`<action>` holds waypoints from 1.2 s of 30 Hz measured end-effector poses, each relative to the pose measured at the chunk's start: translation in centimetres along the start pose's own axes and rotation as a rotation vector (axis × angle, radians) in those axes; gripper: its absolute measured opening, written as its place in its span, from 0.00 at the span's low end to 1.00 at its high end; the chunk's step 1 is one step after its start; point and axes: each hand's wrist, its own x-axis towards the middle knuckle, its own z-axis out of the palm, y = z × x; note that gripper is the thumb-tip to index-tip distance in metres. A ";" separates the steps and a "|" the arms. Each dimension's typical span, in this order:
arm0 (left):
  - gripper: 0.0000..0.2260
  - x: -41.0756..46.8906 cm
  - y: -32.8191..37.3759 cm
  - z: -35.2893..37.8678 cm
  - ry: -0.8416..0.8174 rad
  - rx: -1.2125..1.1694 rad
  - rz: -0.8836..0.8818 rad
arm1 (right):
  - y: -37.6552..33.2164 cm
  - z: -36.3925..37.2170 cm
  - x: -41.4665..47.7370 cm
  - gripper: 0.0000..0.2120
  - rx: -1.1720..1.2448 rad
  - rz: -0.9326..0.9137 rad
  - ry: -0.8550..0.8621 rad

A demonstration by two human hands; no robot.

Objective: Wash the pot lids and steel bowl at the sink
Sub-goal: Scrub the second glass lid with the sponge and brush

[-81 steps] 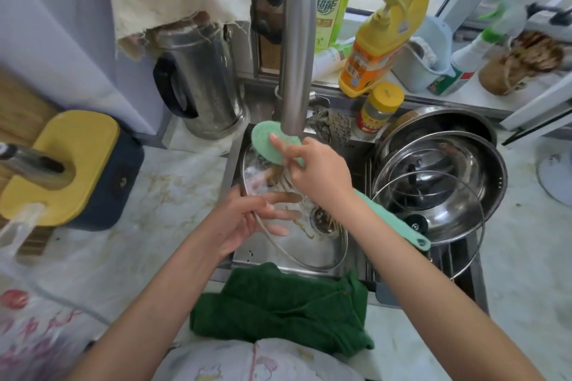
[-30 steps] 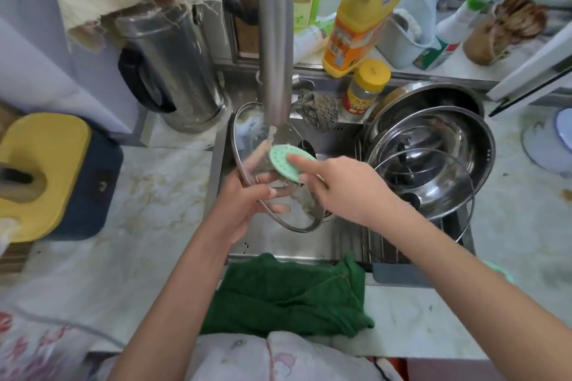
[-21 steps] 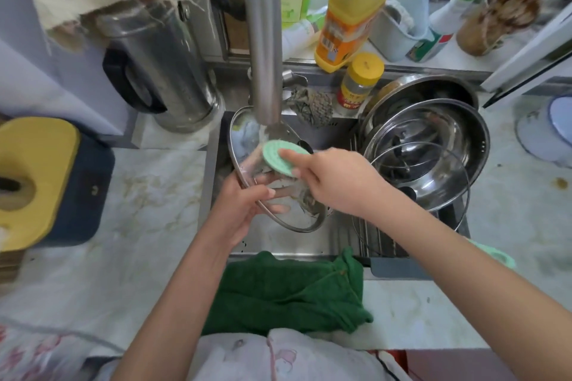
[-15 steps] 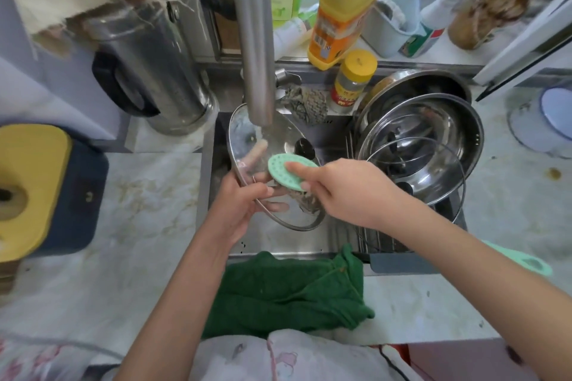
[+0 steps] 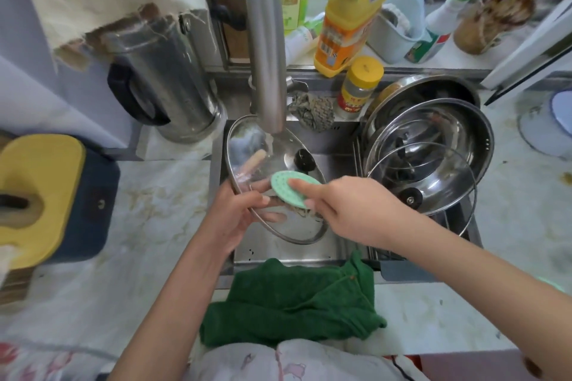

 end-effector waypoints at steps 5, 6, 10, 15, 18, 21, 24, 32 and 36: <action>0.35 -0.2 0.1 -0.4 0.028 -0.015 0.018 | 0.0 -0.3 3.5 0.21 0.102 0.068 0.071; 0.35 -0.4 0.1 -0.7 0.044 -0.030 0.019 | -0.2 0.3 2.8 0.21 0.117 0.044 0.061; 0.35 -0.6 0.4 -1.3 0.030 -0.005 0.016 | -0.1 0.4 0.9 0.21 0.108 0.032 0.013; 0.32 -0.9 0.4 -0.9 0.045 0.007 0.029 | -0.6 0.4 3.6 0.21 0.200 0.039 0.124; 0.36 -1.2 0.2 -0.9 0.024 -0.025 -0.005 | -0.1 1.0 0.0 0.21 0.172 0.037 0.045; 0.33 -1.0 -0.1 -0.5 0.035 -0.002 0.003 | -0.2 0.7 2.8 0.21 0.113 0.057 0.152; 0.34 -0.9 0.4 -0.4 0.024 0.075 0.023 | -0.7 1.1 7.7 0.20 0.222 0.177 0.326; 0.39 -1.2 1.3 -1.6 0.035 0.230 0.004 | -1.8 4.3 2.9 0.21 0.328 0.123 0.264; 0.36 -0.8 1.8 -0.9 -0.003 0.237 -0.021 | -1.8 2.5 6.0 0.21 0.357 0.198 0.358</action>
